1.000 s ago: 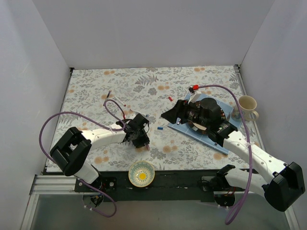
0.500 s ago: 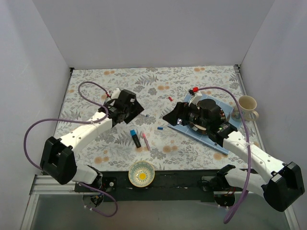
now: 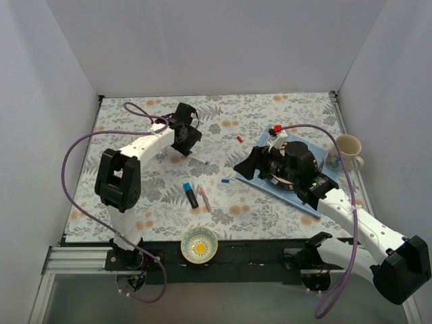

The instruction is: Insert the pens into the pen caps

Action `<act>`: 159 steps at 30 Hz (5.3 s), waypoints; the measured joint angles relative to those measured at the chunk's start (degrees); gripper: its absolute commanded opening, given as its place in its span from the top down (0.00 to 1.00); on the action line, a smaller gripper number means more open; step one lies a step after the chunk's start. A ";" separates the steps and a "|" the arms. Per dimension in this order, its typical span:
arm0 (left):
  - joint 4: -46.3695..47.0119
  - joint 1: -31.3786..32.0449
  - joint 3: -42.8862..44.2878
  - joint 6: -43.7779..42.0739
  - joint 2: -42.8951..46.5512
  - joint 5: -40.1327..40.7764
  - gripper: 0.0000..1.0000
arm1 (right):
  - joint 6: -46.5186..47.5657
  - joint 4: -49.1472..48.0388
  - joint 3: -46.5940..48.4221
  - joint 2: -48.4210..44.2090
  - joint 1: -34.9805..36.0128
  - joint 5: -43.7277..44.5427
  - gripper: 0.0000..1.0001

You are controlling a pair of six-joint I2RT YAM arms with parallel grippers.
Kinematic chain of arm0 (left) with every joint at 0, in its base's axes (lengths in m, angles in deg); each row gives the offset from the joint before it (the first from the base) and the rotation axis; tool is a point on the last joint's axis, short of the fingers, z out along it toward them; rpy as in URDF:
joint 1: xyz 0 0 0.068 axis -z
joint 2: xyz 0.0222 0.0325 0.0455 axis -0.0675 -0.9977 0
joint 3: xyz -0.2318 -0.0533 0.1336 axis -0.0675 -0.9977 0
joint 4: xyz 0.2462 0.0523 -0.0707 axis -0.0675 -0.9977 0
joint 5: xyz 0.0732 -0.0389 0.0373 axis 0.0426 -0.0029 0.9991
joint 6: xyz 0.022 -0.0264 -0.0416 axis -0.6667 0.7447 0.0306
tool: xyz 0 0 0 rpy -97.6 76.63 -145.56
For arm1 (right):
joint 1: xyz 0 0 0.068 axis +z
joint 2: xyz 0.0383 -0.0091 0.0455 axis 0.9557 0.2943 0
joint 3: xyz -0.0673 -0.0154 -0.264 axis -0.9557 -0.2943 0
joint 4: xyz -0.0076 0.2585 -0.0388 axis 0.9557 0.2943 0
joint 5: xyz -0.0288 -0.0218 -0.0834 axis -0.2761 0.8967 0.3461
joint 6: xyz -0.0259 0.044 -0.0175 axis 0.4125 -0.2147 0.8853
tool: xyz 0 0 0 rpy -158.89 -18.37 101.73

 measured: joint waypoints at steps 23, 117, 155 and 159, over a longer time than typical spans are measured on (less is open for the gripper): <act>-4.09 0.00 0.98 1.07 -12.44 -2.82 0.64 | 1.33 -0.39 -0.24 -1.90 0.00 1.11 0.17; 51.15 3.85 -36.09 -40.13 23.96 -60.06 1.00 | -24.02 -39.36 3.39 25.79 -2.80 -20.61 0.40; 34.16 3.45 -40.70 -54.93 57.40 -19.89 1.00 | -42.80 49.57 45.53 52.74 2.43 16.68 0.37; 34.14 3.45 -40.70 -54.86 58.27 -19.85 1.00 | -48.24 50.34 44.98 52.94 3.06 15.98 0.39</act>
